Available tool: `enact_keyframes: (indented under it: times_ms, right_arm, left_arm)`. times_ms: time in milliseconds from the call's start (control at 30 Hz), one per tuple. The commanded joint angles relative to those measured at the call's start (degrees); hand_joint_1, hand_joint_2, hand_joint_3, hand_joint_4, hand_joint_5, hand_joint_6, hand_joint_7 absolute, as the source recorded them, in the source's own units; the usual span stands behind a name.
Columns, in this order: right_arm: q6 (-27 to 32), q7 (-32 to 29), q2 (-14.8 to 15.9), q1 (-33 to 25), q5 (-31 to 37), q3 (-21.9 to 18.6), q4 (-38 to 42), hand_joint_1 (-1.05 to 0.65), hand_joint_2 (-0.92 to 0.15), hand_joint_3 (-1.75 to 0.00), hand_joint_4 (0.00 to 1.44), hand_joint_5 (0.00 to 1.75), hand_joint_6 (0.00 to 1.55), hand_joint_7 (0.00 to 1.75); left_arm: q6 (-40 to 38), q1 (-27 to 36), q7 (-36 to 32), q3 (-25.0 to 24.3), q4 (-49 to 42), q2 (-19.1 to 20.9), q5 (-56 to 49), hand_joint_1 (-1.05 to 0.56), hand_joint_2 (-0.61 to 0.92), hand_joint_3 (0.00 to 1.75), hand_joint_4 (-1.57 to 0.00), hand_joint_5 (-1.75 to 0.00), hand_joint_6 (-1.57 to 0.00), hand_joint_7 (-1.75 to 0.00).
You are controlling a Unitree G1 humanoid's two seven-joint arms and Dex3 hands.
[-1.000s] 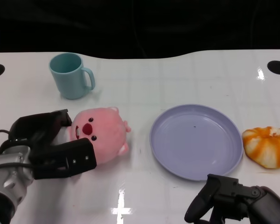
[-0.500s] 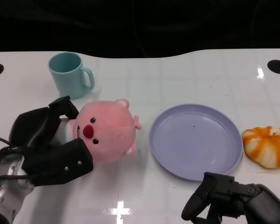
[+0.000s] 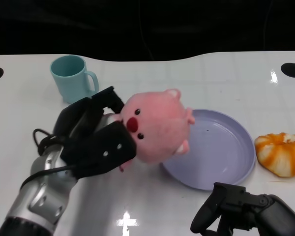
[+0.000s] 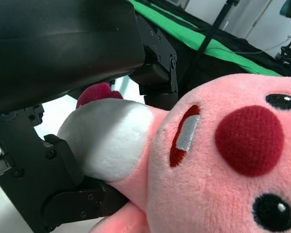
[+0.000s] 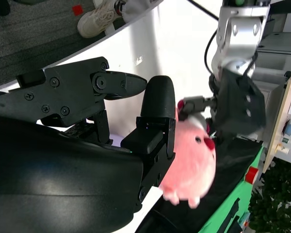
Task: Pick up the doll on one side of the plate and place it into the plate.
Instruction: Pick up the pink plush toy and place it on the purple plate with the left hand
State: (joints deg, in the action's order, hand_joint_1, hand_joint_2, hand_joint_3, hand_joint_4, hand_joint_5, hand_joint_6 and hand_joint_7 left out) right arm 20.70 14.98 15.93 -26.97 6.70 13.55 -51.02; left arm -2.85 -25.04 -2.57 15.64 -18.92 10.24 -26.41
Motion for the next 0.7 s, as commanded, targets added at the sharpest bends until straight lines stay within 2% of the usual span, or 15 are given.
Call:
enact_keyframes:
  times_ms: [33, 233, 467, 700]
  right_arm:
    - [0.09, -0.24, 0.22, 0.29, 0.34, 0.39, -0.19, -0.23, -0.92, -0.34, 0.67, 1.56, 0.6, 1.28]
    - [-0.28, -0.69, -0.35, 0.06, 0.72, 1.2, -0.28, -0.22, -0.92, -0.34, 0.68, 1.56, 0.61, 1.29]
    - [-0.4, -1.13, -0.37, -0.5, 0.78, 1.86, -0.69, -0.21, -0.92, -0.34, 0.68, 1.56, 0.6, 1.29]
    - [-0.13, -1.27, -0.58, -0.49, 0.56, 1.79, -0.92, -0.22, -0.92, -0.33, 0.67, 1.56, 0.59, 1.28]
  left_arm:
    - [-6.21, -3.94, 2.83, 0.89, 1.2, -2.46, -0.38, -0.17, 0.38, 1.34, -1.0, -1.75, -0.82, -1.75]
    - [-15.52, -8.42, 6.69, 4.54, 0.54, -7.08, -1.93, -0.21, 0.42, 1.26, -0.98, -1.75, -0.74, -1.75]
    - [-19.85, -11.71, 7.1, 7.77, -1.99, -11.41, -3.0, -0.2, 0.4, 1.24, -0.95, -1.75, -0.73, -1.75]
    - [-20.73, -15.11, 5.18, 8.59, -9.14, -14.75, -2.88, -0.17, 0.5, 1.06, -0.9, -1.75, -0.65, -1.75]
